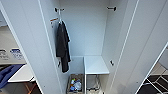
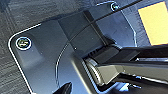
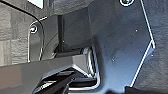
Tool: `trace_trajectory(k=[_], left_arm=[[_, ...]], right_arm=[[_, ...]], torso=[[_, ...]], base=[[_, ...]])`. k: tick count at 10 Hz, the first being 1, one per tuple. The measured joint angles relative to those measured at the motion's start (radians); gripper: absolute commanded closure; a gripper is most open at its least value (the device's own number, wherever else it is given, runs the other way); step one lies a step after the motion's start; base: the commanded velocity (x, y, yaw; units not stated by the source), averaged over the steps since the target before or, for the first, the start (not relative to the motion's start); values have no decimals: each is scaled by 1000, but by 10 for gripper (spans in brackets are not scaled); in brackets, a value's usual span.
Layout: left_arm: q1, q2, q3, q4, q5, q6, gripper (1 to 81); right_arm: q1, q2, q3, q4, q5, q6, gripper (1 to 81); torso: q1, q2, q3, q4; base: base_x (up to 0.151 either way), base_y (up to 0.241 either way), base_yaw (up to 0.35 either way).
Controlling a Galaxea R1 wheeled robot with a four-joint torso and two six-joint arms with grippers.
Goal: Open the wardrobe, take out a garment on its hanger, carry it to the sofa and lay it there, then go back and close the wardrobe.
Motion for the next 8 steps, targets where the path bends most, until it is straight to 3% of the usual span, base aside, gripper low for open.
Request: trace_trajectory(k=[4, 8], left_arm=[[3, -2, 0, -21, 1, 0, 10], [17, -27, -2, -137, 10, -32, 10]], right_arm=[[-8, 0, -8, 0, 6, 0, 10], [-10, -8, -16, 0, 4, 0, 10]], torso=[[1, 1, 0, 0], [0, 1, 0, 0]], base=[[0, 0, 0], [0, 0, 0]])
